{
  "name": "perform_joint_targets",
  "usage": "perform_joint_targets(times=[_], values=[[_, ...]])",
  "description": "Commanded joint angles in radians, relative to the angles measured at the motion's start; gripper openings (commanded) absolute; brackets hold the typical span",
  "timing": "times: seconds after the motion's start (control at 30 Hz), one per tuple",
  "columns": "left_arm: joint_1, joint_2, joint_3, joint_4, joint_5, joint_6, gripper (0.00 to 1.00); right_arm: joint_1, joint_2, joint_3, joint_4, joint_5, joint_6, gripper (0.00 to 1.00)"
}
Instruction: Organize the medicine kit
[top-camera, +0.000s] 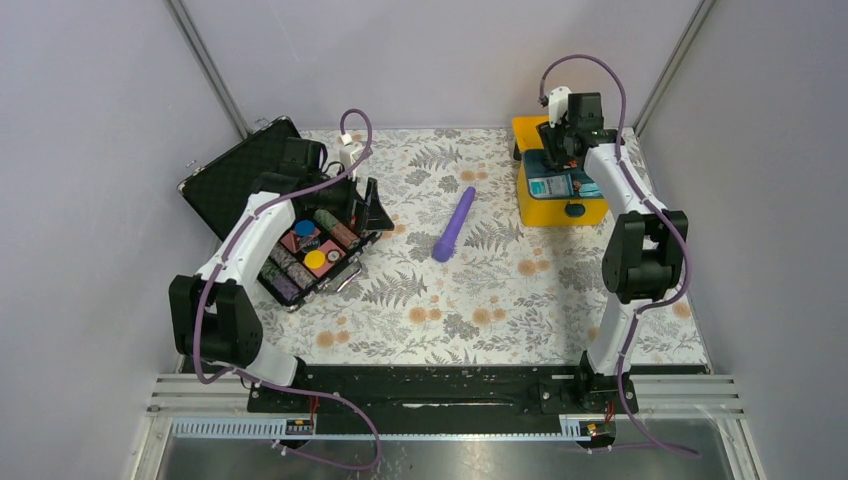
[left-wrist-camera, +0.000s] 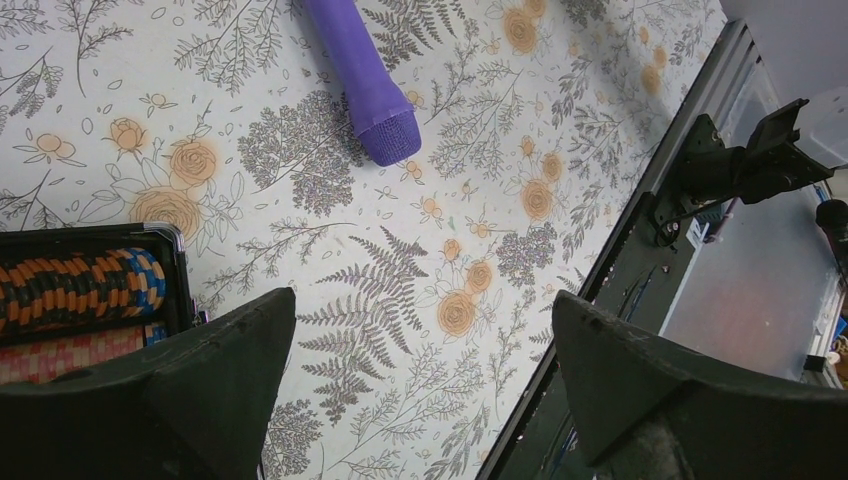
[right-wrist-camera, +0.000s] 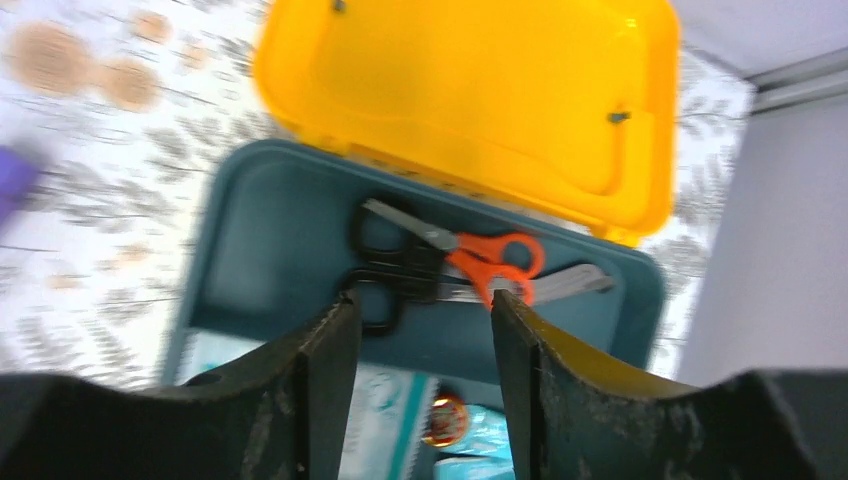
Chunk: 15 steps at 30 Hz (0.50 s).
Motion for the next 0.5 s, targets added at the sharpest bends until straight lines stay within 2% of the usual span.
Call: perform_joint_targets(times=[0.0, 0.17, 0.47], values=[[0.0, 0.013, 0.044, 0.02, 0.051, -0.012, 0.99, 0.008, -0.073, 0.12, -0.159, -0.198, 0.211, 0.58], [0.0, 0.017, 0.045, 0.048, 0.049, -0.048, 0.98, 0.036, -0.011, 0.178, -0.23, -0.26, 0.401, 0.51], [0.002, -0.024, 0.044, 0.014, 0.032, -0.049, 0.94, 0.094, 0.128, 0.247, -0.252, -0.192, 0.461, 0.48]])
